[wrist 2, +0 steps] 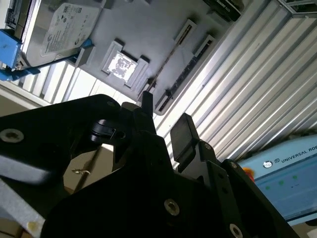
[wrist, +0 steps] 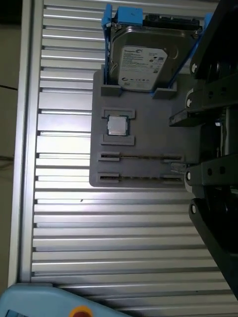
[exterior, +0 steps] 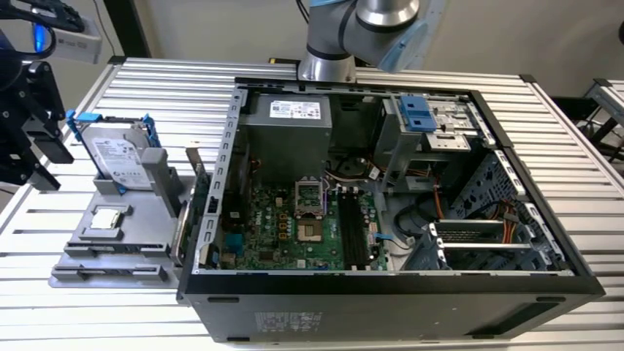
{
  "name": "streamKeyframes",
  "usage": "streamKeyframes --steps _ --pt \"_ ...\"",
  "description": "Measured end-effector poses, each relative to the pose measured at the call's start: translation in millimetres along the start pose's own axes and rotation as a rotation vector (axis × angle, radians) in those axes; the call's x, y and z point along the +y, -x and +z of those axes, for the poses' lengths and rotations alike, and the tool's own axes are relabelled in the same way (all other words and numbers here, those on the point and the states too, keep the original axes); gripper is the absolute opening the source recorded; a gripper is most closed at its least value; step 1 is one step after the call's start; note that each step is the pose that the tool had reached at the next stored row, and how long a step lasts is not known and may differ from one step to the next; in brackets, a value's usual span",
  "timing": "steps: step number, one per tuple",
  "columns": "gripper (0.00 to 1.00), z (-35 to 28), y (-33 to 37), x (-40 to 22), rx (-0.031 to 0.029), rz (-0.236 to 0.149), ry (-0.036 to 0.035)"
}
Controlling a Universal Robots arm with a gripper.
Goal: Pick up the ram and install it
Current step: 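Pick up the ram and move it above insertion slot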
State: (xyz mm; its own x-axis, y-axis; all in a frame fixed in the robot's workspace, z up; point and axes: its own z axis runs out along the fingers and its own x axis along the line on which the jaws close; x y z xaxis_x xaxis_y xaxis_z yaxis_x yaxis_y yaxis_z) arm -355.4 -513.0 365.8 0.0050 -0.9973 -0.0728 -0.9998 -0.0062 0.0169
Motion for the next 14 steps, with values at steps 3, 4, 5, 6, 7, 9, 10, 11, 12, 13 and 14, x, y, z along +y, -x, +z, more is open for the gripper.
streamKeyframes --steps 3,4,5,6,7,9,10,11,12,13,14 --pt "1.00 0.0 0.0 0.1 0.0006 0.000 0.0000" --pt "1.00 0.2 0.0 0.0 0.0005 0.000 -0.0001" --pt "1.00 0.4 0.0 0.0 0.0005 0.000 -0.0001" --pt "1.00 0.6 0.0 0.0 0.0005 0.000 -0.0002" --pt "1.00 0.9 -0.1 0.0 0.0005 0.000 -0.0002" --pt "1.00 1.7 -0.1 0.0 0.0006 0.000 -0.0002" --pt "1.00 2.3 -0.2 0.0 0.0008 0.000 -0.0001" --pt "1.00 3.1 -0.2 0.0 0.0009 0.000 -0.0002" --pt "1.00 4.0 -0.3 0.0 0.0010 0.000 -0.0002" --pt "1.00 4.8 -0.4 0.0 0.0010 0.000 -0.0002" --pt "1.00 5.7 -0.4 0.0 0.0010 0.000 -0.0002"
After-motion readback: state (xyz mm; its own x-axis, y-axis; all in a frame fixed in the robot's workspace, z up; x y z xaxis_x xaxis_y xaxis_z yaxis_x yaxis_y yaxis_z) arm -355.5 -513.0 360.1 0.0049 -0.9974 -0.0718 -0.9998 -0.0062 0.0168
